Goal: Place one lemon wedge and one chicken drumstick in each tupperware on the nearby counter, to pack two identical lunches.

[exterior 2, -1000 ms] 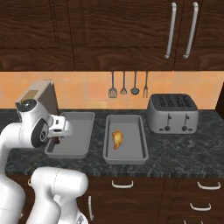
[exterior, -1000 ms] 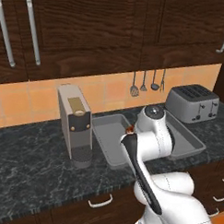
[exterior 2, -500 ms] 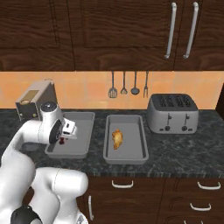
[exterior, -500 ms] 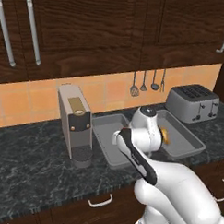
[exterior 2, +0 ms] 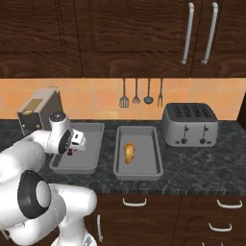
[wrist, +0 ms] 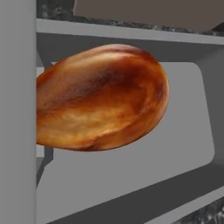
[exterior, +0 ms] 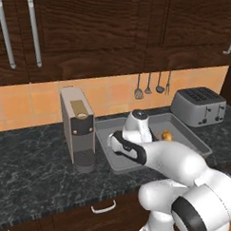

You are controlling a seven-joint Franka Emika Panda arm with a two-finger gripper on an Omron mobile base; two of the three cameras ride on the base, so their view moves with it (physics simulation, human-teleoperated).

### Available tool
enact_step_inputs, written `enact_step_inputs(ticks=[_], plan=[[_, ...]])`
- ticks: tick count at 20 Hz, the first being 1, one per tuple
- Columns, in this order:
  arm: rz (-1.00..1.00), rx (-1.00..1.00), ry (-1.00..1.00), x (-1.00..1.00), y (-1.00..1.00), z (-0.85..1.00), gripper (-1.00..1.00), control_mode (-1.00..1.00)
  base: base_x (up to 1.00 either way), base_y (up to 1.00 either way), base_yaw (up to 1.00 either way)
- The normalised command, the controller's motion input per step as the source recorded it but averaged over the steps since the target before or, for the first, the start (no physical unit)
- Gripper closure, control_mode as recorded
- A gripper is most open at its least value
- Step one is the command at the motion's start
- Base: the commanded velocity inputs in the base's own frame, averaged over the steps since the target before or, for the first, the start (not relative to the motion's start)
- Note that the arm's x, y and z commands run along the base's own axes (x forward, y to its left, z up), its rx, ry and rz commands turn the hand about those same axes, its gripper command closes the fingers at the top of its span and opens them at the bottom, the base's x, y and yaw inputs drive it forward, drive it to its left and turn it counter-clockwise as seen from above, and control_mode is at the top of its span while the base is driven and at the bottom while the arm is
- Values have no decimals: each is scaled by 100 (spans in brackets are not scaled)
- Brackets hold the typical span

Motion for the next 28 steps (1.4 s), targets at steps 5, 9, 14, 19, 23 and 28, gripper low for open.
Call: enact_step_inputs(ticks=[5, 9, 14, 19, 23, 28], plan=[[0, 0, 0, 43, 0, -22, 100, -100, 0, 0, 0], [0, 0, 0, 40, 1, -29, 100, -100, 0, 0, 0], [0, 0, -6, 36, 16, -36, -100, -100, 0, 0, 0], [0, 0, -13, 8, 16, -5, -100, -100, 0, 0, 0], [-1, 0, -23, 2, 0, 32, -100, -100, 0, 0, 0], [-6, 0, -10, -13, -15, 84, -100, -100, 0, 0, 0]])
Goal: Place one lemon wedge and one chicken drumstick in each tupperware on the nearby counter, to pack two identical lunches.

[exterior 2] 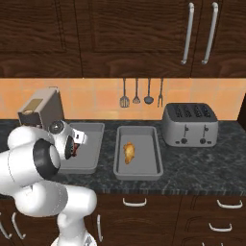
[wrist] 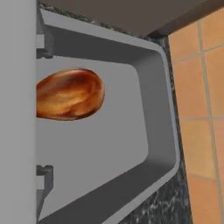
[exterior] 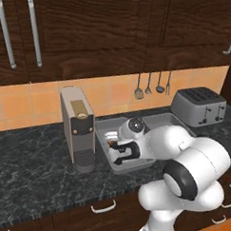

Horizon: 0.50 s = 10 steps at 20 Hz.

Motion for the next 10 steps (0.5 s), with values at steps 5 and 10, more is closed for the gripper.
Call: enact_step_inputs(ticks=[5, 10], plan=[[-4, 4, 0, -51, -62, 91, -100, -100, 0, 0, 0], [2, 0, 0, -81, -37, 99, -100, -100, 0, 0, 0]])
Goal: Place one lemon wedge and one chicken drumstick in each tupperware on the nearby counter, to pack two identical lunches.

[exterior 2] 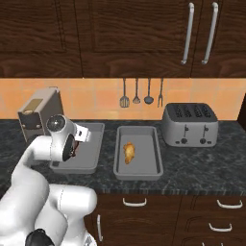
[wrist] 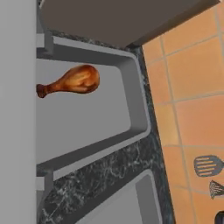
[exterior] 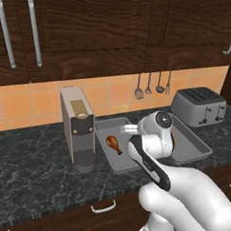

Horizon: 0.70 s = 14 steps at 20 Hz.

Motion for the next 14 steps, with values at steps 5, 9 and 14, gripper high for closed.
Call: enact_step_inputs(ticks=[5, 9, 14], plan=[[10, -19, 0, -100, -23, 58, -100, -100, 0, 0, 0], [16, -21, 0, -100, -48, 31, -100, -100, 0, 0, 0], [16, -14, -1, -100, -38, 15, -100, -100, 0, 0, 0]])
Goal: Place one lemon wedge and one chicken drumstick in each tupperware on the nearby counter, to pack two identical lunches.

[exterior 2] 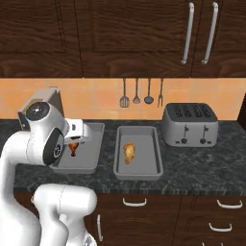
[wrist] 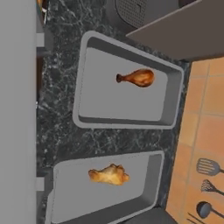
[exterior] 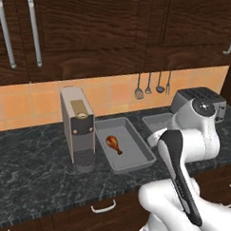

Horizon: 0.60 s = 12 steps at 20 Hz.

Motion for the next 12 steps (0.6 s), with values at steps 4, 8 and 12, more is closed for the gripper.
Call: enact_step_inputs(ticks=[4, 8, 12], plan=[[12, -7, -8, -100, -4, -27, -100, -100, 0, 0, 0], [4, -1, -12, -70, 37, -28, -100, -100, 0, 0, 0], [0, 0, -23, -46, 28, -26, -100, -100, 0, 0, 0]])
